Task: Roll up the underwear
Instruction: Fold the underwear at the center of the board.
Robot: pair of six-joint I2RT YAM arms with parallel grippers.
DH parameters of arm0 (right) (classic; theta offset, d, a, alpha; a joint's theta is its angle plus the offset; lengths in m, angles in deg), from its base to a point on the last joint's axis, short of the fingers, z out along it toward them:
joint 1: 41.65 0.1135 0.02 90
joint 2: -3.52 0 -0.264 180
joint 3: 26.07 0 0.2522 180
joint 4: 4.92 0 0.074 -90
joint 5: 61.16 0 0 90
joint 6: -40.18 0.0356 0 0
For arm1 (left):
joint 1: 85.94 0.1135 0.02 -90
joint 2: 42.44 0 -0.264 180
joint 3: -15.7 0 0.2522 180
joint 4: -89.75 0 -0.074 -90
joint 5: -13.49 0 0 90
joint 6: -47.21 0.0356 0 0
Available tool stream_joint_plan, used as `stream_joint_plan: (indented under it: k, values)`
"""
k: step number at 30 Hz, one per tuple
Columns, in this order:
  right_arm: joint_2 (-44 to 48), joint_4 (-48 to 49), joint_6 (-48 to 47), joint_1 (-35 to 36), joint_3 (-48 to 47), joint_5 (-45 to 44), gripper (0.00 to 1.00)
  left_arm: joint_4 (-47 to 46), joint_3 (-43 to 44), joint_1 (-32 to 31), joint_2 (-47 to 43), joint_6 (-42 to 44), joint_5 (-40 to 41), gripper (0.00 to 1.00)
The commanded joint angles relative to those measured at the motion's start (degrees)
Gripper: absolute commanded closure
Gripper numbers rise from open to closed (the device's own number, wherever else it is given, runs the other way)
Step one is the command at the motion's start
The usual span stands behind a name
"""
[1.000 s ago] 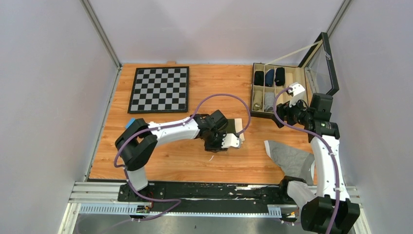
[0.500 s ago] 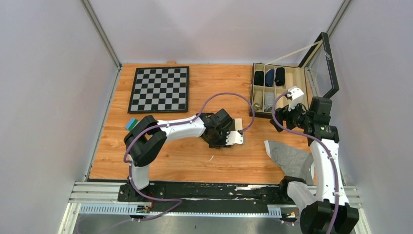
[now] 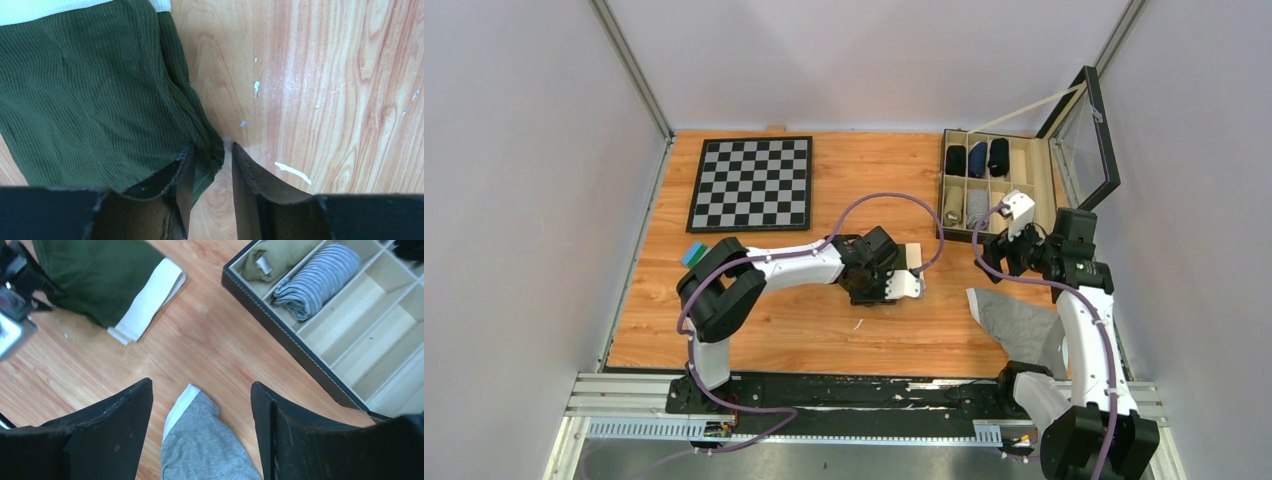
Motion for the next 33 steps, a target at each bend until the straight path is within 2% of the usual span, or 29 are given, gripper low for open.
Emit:
stream_joint_plan:
  k: [1,5,8,11,13,20,26,33]
  values:
    - [0.22,0.39,-15.14,-0.18,3.26,6.8,0.28,-1.45,-2.77,0.04,-1.02,0.06,-0.24,0.61]
    - [-4.0,-3.83,-30.8,1.52,4.47,10.16,0.27,0.27,-2.12,0.16,1.41,1.06,-0.67,0.86]
    - [-10.18,-6.43,-38.56,6.07,4.37,7.58,0.33,2.42,-1.09,0.65,2.62,0.88,-3.49,1.0]
    - [-15.81,-5.29,-44.0,11.63,4.96,4.74,0.4,4.15,0.34,2.55,3.11,-0.5,-7.05,1.0]
    - [-18.4,-1.55,-46.68,14.47,5.8,3.31,0.42,6.18,2.85,4.96,4.09,-2.79,-12.42,1.0]
    - [-25.32,4.8,-45.64,21.11,3.79,3.52,0.4,12.01,10.33,13.6,9.86,-8.12,-28.73,1.0]
    - [-28.41,8.95,-44.21,29.15,3.05,0.65,0.39,14.41,12.99,16.42,13.95,-8.71,-34.54,1.0]
    - [-32.08,12.94,-42.11,32.72,2.1,-2.29,0.42,16.24,15.17,18.0,16.31,-10.03,-38.89,1.0]
